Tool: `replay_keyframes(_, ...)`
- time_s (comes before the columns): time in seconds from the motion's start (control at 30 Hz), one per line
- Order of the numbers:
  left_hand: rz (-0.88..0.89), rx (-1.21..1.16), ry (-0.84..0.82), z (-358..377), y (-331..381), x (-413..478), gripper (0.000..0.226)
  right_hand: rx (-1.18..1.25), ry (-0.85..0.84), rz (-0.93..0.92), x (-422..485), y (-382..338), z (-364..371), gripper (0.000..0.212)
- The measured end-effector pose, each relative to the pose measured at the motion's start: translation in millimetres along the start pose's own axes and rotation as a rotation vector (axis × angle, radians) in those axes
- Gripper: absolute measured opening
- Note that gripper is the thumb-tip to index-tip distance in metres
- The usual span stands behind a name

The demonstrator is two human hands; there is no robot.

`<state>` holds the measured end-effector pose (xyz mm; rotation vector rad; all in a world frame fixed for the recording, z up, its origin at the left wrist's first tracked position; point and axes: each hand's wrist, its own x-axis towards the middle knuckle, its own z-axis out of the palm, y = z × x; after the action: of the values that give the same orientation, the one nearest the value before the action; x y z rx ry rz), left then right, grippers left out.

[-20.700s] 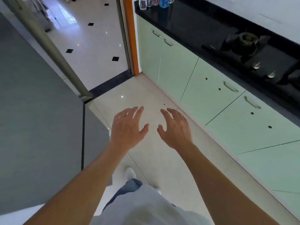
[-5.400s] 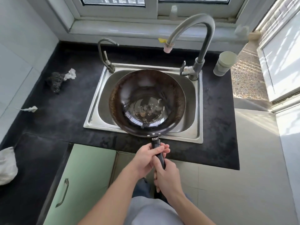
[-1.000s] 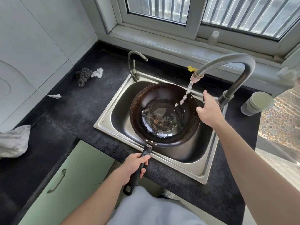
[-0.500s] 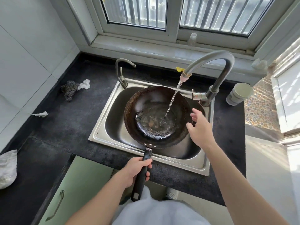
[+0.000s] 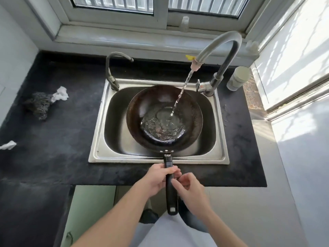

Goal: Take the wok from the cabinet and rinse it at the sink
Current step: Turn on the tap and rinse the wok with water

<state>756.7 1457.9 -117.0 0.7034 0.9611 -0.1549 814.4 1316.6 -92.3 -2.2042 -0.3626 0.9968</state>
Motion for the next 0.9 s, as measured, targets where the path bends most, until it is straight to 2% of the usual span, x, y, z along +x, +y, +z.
replay_keyframes(0.13,-0.018,-0.024,-0.027,-5.0,0.2,4.2,0.012,0.103,-0.137,0.11,-3.8,-8.6,20.9,0.025)
replay_keyframes(0.23,-0.046,-0.003,-0.038,-7.3,-1.9,6.6,0.011,0.52,-0.209,0.283,1.3,-21.6,31.1,0.009)
replay_keyframes(0.27,-0.046,0.004,-0.043,-7.7,-3.0,7.1,0.011,0.588,-0.203,0.324,2.1,-24.8,34.1,0.007)
replay_keyframes(0.33,-0.03,0.036,-0.049,-8.9,-4.1,8.0,0.01,0.556,-0.166,0.332,3.1,-26.4,41.0,0.007)
replay_keyframes(0.47,-0.029,0.071,-0.06,-9.2,-1.3,5.6,0.012,0.458,-0.055,0.199,0.5,-22.5,50.8,0.02)
replay_keyframes(0.73,-0.063,-0.168,-0.064,-2.3,2.7,2.7,0.022,0.43,-0.032,0.052,-1.8,-13.3,50.3,0.03)
replay_keyframes(0.9,-0.021,-0.169,-0.008,3.5,-0.4,0.4,0.028,0.413,-0.06,0.039,0.6,-5.8,46.1,0.033)
